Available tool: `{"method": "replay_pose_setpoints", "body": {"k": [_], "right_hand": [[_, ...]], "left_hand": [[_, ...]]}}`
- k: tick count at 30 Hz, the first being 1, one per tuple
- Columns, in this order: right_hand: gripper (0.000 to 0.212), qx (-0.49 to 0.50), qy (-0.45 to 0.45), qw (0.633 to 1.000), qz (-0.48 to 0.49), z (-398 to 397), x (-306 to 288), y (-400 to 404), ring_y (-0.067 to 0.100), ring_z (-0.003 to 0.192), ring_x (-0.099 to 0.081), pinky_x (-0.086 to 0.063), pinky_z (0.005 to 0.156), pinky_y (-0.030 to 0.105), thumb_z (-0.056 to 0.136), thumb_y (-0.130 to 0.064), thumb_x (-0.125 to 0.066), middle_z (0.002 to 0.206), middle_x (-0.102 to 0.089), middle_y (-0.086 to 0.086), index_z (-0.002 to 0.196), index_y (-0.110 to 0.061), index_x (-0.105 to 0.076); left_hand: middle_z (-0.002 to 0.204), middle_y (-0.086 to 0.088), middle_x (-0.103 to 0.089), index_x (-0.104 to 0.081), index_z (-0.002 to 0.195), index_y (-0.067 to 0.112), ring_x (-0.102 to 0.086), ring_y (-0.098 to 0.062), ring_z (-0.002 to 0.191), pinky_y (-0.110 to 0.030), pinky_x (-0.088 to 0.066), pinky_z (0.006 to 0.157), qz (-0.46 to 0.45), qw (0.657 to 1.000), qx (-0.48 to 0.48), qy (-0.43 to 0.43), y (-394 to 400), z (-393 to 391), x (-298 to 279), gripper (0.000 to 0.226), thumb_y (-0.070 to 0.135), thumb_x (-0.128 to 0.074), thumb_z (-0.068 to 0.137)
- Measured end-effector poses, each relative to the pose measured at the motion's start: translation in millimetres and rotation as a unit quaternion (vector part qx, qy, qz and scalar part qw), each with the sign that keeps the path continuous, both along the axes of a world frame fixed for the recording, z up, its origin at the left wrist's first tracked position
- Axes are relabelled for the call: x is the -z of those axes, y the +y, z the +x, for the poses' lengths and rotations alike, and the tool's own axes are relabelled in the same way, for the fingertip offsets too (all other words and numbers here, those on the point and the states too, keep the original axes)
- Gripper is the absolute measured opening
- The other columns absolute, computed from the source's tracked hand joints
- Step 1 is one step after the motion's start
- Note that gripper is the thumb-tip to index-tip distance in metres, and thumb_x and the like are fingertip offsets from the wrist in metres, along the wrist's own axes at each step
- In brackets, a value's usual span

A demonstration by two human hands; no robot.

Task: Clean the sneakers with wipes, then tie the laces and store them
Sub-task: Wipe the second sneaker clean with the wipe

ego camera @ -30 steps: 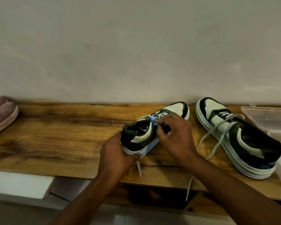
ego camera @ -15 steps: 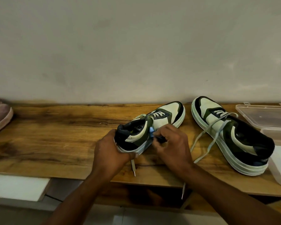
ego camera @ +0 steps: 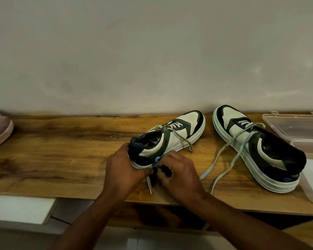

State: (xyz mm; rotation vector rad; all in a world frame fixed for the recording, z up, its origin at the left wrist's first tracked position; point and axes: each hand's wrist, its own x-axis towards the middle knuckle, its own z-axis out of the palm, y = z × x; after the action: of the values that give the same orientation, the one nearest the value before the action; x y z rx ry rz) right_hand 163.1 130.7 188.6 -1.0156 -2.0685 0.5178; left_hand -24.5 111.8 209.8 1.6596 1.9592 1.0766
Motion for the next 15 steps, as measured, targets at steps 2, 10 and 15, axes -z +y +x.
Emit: {"method": "replay_pose_setpoints", "body": {"k": [2, 10, 15], "right_hand": [[0.016, 0.052, 0.01, 0.999, -0.002, 11.7, -2.8, 16.5, 0.0, 0.082, -0.056, -0.051, 0.073, 0.014, 0.082, -0.008, -0.079, 0.094, -0.063, -0.01, 0.092, -0.02, -0.074], [0.021, 0.161, 0.049, 0.986, -0.016, 25.6, -4.7, 32.6, 0.001, 0.081, -0.06, -0.055, 0.077, 0.019, 0.079, -0.005, -0.082, 0.09, -0.067, -0.011, 0.089, -0.021, -0.074], [0.022, 0.048, 0.013, 0.999, -0.004, 2.6, -1.3, 9.9, -0.004, 0.083, -0.055, -0.044, 0.079, 0.004, 0.078, -0.003, -0.081, 0.093, -0.067, -0.009, 0.092, -0.02, -0.075]], "left_hand": [[0.097, 0.029, -0.067, -0.064, 0.117, 0.034, -0.058, 0.023, 0.089, 0.0, -0.045, 0.072, 0.0, 1.0, 0.004, 0.003, -0.2, -1.5, 0.5, 0.077, 0.035, -0.102, 0.05], [0.096, 0.031, -0.065, -0.062, 0.118, 0.037, -0.057, 0.025, 0.09, 0.002, -0.043, 0.072, -0.001, 1.0, -0.001, 0.002, -1.6, 1.1, -1.9, 0.078, 0.034, -0.102, 0.052], [0.097, 0.031, -0.063, -0.06, 0.118, 0.037, -0.056, 0.024, 0.087, 0.003, -0.042, 0.071, 0.003, 1.0, -0.01, 0.007, -2.2, 3.7, -3.6, 0.078, 0.036, -0.102, 0.052]]}}
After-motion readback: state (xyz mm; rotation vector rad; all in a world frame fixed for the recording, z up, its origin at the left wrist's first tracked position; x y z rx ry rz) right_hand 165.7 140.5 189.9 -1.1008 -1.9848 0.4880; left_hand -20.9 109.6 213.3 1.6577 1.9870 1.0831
